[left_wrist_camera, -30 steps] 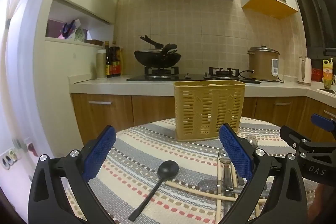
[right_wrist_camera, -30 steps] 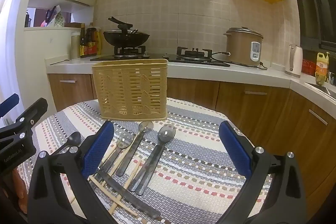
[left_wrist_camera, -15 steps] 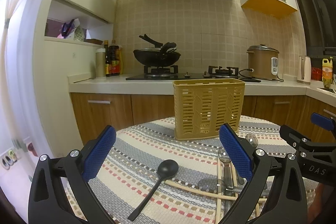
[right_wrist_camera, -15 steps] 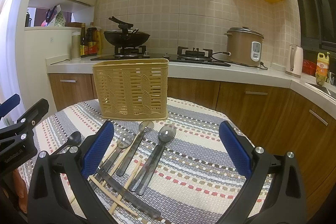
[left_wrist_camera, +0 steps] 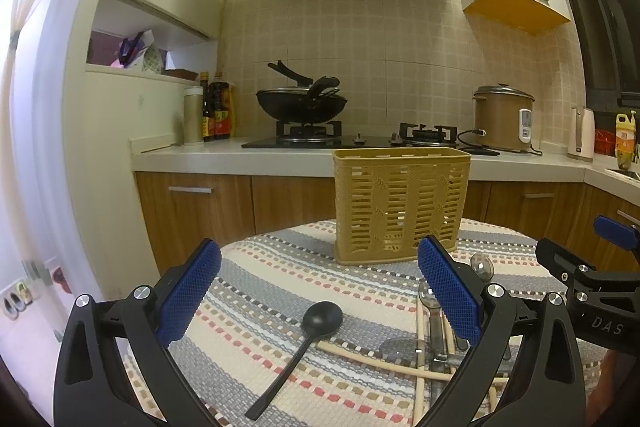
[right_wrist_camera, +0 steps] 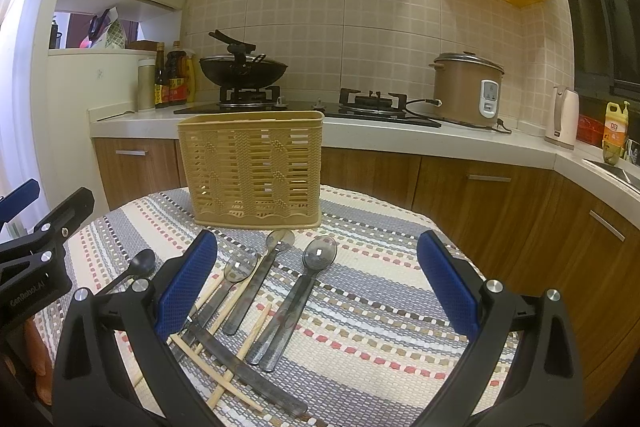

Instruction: Organize utensils

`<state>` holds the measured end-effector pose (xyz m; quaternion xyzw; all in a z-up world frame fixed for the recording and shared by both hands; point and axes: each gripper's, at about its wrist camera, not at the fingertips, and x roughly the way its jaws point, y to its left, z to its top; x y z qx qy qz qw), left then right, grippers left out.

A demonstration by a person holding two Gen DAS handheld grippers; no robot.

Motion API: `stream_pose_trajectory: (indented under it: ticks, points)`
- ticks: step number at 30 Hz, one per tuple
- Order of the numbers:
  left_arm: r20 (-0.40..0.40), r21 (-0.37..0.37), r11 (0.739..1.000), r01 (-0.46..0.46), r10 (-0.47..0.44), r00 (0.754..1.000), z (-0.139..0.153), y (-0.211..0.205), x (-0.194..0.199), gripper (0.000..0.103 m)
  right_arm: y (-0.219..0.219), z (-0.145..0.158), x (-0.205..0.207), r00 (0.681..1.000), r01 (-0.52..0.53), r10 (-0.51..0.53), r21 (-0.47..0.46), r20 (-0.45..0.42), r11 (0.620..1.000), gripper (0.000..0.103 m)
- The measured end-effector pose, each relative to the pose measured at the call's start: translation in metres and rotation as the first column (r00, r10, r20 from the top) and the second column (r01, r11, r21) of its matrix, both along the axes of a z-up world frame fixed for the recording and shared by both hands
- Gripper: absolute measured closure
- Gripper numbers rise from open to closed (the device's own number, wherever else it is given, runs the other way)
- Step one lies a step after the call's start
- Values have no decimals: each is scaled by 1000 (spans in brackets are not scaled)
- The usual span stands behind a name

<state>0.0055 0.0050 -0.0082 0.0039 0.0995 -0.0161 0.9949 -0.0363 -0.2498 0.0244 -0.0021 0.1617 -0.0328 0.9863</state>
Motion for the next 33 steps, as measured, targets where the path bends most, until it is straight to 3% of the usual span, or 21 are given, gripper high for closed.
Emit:
stream_pose_trajectory:
  ticks: [33]
  points:
    - [-17,-13,1000,-3,3,1000,1,5,3,8,3,-2,2,1000,-9,9,-7,-9,1000,8]
